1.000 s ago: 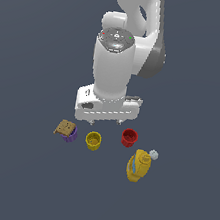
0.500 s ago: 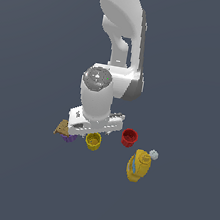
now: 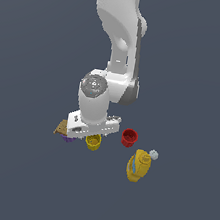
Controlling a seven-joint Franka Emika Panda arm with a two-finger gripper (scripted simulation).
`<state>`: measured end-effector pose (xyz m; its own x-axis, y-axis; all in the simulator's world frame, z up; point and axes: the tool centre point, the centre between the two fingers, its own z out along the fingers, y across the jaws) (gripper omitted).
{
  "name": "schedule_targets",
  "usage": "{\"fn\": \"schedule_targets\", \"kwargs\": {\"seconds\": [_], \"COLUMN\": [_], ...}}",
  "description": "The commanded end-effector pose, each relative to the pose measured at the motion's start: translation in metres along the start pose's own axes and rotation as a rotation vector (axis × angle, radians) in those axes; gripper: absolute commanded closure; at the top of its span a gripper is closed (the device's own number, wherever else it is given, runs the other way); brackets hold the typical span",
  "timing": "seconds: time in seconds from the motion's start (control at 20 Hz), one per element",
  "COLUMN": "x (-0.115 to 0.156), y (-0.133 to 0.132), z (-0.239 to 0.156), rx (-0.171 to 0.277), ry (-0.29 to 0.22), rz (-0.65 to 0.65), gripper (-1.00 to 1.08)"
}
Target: Pick up a designated object from a clutter of objects.
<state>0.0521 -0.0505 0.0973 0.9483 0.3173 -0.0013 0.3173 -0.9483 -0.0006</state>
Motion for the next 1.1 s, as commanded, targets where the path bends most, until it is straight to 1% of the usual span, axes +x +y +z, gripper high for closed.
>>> {"fn": "schedule_targets", "kwargs": {"seconds": [0.0, 0.5, 0.75, 0.8, 1.05], "x": [0.0, -0.001, 0.0, 0.0, 0.0], "y": [0.0, 0.0, 0.0, 0.0, 0.0], "z": [0.003, 0.044, 0.051, 0.051, 0.051], "rx": [0.0, 0.0, -0.001, -0.001, -0.001], "ry": [0.0, 0.001, 0.001, 0.001, 0.001], "rz": [0.0, -0.003, -0.003, -0.003, -0.003], "gripper": [-0.92, -0.92, -0.92, 1.08, 1.08]}}
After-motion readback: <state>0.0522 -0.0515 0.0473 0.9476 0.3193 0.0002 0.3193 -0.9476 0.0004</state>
